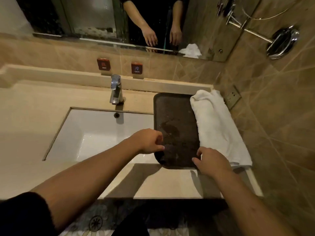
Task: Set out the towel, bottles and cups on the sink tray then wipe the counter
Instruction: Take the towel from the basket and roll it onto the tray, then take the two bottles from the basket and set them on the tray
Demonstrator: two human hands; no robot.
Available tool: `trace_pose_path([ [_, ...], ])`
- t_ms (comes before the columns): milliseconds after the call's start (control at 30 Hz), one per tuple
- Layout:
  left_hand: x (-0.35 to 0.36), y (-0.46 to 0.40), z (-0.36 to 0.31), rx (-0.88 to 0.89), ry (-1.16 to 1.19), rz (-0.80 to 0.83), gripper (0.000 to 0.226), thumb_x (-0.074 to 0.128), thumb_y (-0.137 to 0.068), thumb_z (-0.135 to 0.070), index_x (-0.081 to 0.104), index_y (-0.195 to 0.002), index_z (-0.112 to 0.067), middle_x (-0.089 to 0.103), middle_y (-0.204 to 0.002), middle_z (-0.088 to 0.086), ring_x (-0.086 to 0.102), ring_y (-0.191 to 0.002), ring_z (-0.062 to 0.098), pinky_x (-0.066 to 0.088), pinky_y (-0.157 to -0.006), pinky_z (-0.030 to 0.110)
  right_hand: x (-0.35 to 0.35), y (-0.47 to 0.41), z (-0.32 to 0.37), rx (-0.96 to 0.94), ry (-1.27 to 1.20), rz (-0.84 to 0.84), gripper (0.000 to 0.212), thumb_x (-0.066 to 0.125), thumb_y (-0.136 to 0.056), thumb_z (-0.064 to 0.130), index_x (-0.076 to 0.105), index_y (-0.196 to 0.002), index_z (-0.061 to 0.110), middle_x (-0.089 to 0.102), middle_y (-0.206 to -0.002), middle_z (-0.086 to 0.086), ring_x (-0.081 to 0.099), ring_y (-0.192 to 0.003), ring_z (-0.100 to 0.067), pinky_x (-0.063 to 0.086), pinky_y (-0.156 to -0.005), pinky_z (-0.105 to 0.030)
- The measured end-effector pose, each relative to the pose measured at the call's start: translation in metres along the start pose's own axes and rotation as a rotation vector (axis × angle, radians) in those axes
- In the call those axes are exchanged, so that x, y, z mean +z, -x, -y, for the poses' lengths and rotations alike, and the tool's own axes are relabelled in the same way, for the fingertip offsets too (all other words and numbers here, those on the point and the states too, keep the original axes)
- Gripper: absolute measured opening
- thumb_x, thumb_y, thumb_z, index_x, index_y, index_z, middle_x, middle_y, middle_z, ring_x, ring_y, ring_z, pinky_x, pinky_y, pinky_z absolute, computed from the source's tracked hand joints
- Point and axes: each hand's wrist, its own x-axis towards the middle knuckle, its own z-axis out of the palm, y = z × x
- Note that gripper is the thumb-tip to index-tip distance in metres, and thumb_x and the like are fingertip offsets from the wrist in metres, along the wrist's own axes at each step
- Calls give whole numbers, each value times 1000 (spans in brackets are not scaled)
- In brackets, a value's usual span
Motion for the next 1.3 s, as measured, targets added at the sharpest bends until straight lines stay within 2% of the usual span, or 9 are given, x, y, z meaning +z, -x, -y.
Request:
trace_pose_path([
  [267,-4,134,27,-166,46,-80,38,65,-89,-54,65,-117,-27,72,-110,-7,65,-93,11,52,-84,28,7,57,42,-138,-84,-47,19,58,-96,47,59,-99,28,64,-90,7,57,-76,-8,49,-68,-26],
  [367,-2,172,28,-173,50,-75,39,65,-89,-54,65,-118,-28,72,-109,-9,65,-92,9,55,-87,32,10,85,54,-163,-103,-72,21,59,-95,49,60,-103,30,64,-94,9,54,-75,-5,40,-59,-22],
  [500,3,198,24,-115,50,-79,35,65,-88,-56,65,-114,-32,68,-102,-16,64,-87,2,54,-82,27,15,127,63,-140,-160,-110,26,59,-93,51,61,-108,30,67,-105,7,61,-87,-12,47,-69,-27],
  [600,5,208,15,-28,45,-61,32,64,-88,-57,63,-111,-35,62,-96,-21,63,-82,0,48,-72,18,17,161,65,-94,-201,-149,26,59,-92,51,61,-105,29,67,-105,6,60,-87,-12,45,-70,-28],
  [700,11,219,7,70,54,-17,30,65,-89,-54,63,-113,-35,62,-96,-20,62,-84,-2,49,-75,19,20,201,68,-20,-224,-176,23,58,-92,50,60,-98,28,67,-100,5,58,-85,-14,43,-70,-30],
  [900,40,253,-7,382,26,173,22,71,-88,-45,66,-100,-27,65,-89,-16,58,-78,-6,43,-70,7,60,313,75,218,-294,-214,22,60,-91,49,60,-86,28,64,-85,6,61,-79,-16,54,-69,-37],
  [1033,73,294,-37,558,-19,359,18,73,-88,-43,65,-96,-29,69,-88,-13,67,-85,9,53,-81,27,99,411,80,407,-387,-203,22,60,-91,50,62,-87,28,66,-85,8,61,-79,-14,56,-69,-39],
  [1133,102,322,-70,694,-125,452,31,69,-90,-47,66,-110,-24,73,-99,-8,68,-93,10,53,-86,30,124,484,79,582,-419,-208,24,61,-90,51,63,-87,28,67,-86,9,62,-80,-13,54,-68,-35],
  [1300,154,382,-140,880,-155,537,32,67,-89,-52,66,-107,-27,67,-92,-16,66,-90,6,55,-84,33,163,609,72,830,-469,-231,24,60,-90,52,56,-81,31,64,-79,9,59,-72,-11,47,-59,-31],
])
